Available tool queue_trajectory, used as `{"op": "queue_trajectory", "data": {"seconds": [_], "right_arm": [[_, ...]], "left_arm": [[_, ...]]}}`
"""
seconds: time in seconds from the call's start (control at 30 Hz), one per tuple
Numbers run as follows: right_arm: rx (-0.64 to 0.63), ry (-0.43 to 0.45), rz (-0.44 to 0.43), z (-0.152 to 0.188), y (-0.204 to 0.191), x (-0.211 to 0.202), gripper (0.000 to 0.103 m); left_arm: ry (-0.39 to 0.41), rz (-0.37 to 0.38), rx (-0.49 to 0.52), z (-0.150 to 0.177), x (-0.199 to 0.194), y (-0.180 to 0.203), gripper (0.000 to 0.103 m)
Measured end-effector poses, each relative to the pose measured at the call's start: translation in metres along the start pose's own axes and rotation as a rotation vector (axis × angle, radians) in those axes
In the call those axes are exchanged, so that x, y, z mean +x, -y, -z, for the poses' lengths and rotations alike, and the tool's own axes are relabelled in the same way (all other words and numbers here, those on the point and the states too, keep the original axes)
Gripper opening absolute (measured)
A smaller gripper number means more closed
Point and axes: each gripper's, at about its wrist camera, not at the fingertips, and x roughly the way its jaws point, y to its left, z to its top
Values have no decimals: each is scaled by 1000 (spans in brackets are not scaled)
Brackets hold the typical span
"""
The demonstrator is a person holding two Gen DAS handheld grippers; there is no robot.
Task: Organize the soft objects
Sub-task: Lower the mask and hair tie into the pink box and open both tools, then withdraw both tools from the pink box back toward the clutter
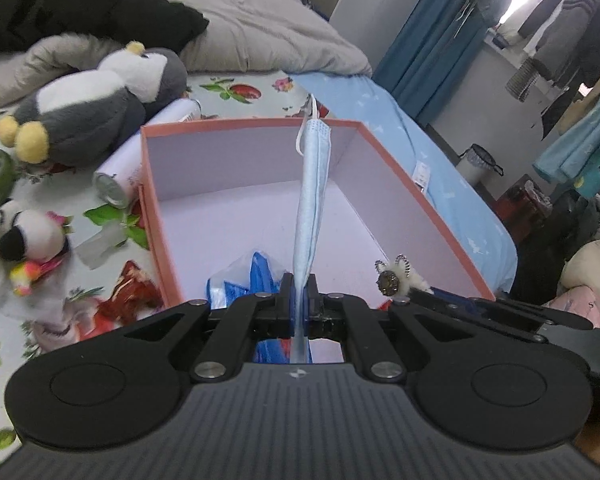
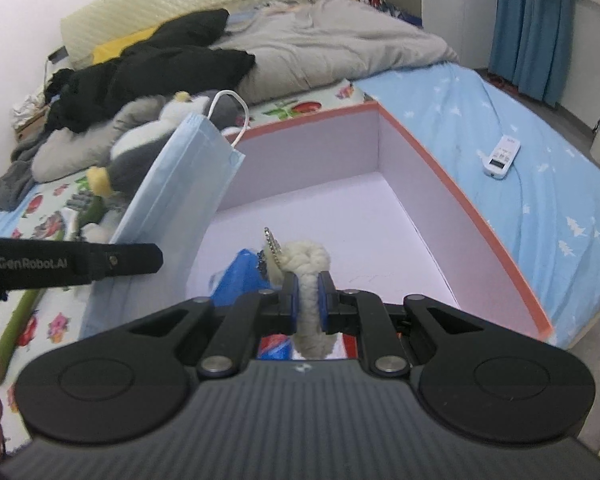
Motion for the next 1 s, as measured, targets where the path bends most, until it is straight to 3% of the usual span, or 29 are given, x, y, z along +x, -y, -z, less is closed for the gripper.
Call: {"op": "queue_trajectory", "data": {"seconds": [0.4, 0.5, 0.53, 0.6, 1.0], "right_arm": [[66, -112, 8, -15, 24, 88, 16], [90, -131, -7, -19, 28, 98, 29], [82, -137, 5, -20, 26, 101, 31], [69, -148, 14, -20, 23, 104, 29], [88, -76, 15, -23, 22, 63, 29]], "left_arm": [[-110, -28, 8, -26, 99, -19, 5], [-137, -19, 10, -26, 109, -23, 6], [-146, -19, 11, -26, 112, -24, 11], [-153, -30, 14, -26, 114, -26, 23], [-78, -32, 63, -25, 61, -7, 23]]}}
